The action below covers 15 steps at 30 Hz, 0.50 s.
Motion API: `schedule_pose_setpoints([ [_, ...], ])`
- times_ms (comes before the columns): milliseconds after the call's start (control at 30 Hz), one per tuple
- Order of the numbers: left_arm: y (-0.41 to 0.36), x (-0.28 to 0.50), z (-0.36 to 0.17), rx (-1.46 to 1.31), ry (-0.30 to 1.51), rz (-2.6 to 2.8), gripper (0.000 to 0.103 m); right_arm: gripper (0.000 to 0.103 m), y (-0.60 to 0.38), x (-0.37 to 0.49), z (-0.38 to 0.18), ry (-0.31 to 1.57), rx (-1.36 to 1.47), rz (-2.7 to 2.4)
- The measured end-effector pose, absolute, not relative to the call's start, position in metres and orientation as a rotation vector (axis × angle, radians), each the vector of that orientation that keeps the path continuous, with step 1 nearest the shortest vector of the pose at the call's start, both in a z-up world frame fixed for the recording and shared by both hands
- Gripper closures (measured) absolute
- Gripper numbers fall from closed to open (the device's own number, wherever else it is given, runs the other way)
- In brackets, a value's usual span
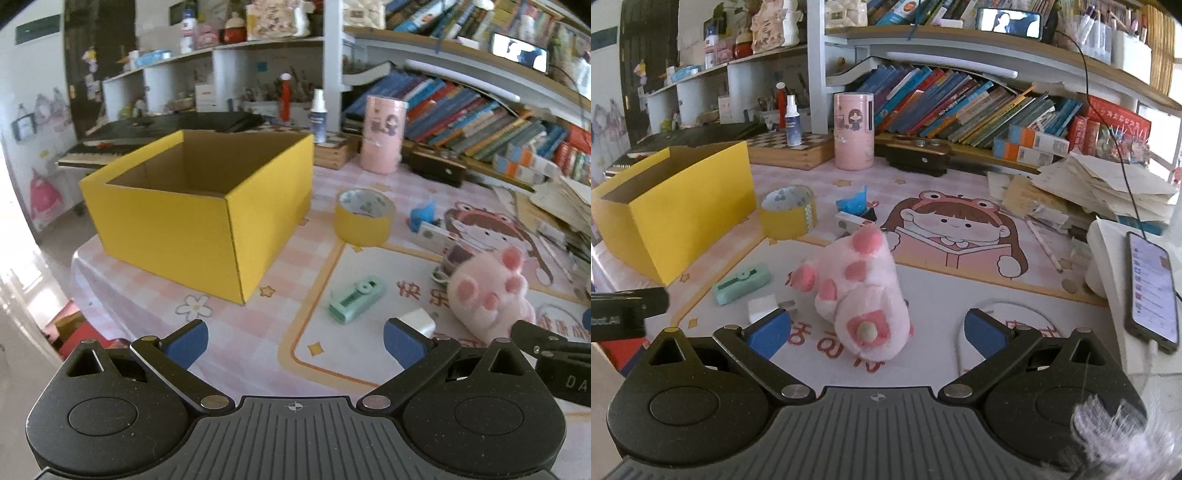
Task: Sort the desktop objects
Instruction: 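Close the right gripper around the pink plush pig while the left tool nears the white plug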
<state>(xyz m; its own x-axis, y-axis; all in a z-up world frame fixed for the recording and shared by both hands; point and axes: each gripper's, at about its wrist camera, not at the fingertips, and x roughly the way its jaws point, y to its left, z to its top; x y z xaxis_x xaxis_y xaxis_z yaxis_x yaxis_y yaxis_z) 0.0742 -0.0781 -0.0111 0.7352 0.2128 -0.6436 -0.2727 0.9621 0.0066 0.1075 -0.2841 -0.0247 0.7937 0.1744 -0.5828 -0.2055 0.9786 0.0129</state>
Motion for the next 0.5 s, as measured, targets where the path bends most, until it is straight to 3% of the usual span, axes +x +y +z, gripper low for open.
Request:
schedule_pose_setpoints([
  [500,-0.088,0.085,-0.010,-0.077,0.723,0.345,0.001,0.002,-0.287,0.148,-0.035,0.662,-0.005,0.334],
])
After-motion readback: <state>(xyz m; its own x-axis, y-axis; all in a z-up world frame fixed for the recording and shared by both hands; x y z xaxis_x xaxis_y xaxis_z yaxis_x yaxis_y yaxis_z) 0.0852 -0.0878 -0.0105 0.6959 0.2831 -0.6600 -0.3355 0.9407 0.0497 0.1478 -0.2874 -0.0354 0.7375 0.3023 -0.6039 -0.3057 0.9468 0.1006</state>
